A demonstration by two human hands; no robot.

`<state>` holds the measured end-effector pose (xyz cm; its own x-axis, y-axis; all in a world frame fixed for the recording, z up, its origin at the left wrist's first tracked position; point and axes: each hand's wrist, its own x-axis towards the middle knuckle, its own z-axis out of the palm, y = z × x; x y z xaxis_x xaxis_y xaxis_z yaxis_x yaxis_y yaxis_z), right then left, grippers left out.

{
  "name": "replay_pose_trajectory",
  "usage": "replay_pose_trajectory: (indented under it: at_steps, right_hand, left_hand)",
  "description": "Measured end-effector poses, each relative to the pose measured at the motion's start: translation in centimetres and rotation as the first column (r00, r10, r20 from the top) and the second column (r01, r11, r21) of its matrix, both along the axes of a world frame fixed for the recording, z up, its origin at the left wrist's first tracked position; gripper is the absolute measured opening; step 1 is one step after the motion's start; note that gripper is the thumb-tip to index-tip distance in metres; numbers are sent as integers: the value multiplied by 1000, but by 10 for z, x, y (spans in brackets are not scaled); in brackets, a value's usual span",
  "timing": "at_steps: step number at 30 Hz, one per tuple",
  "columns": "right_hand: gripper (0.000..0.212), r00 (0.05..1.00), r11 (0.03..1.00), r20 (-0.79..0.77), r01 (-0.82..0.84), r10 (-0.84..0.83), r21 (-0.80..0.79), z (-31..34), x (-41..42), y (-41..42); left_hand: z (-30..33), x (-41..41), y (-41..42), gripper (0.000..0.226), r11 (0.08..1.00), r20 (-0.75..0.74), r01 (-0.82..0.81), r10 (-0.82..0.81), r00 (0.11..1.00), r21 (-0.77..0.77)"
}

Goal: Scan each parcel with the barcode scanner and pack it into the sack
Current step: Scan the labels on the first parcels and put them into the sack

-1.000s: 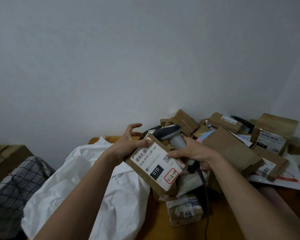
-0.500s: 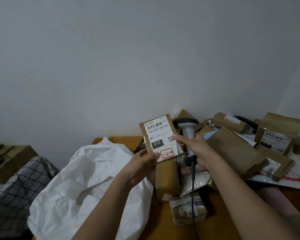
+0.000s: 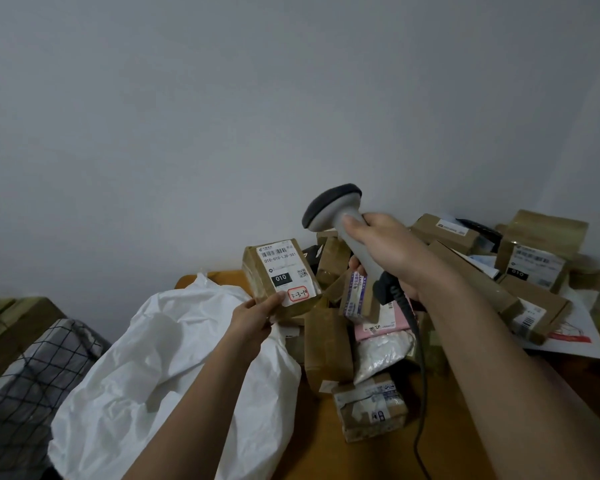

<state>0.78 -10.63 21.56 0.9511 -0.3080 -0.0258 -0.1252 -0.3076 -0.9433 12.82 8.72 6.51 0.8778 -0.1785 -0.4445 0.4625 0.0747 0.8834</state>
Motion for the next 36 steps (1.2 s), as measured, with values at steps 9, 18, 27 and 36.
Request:
replay_pose_trajectory:
  at_steps: [9,18,27,36]
  right_hand:
    - [36,999,998,49,-15,18,-57,37,-29,13]
    - [37,995,998,99,-21,28,-67,48,-40,18]
    - [36,994,995,108,-23,33,-100,45,-32,26]
    - [31,995,998,79,-69,69,-3,28,-5,47]
  left_hand:
    - [5,5,-1,47,999,4,-50,50,999,1]
    - [4,7,-2,54,998,4,-65,65,998,-26]
    - [-1,11,8,59,996,11,-64,64,998,-59]
    - [-9,20,56,28,984,-21,-179,179,984,1]
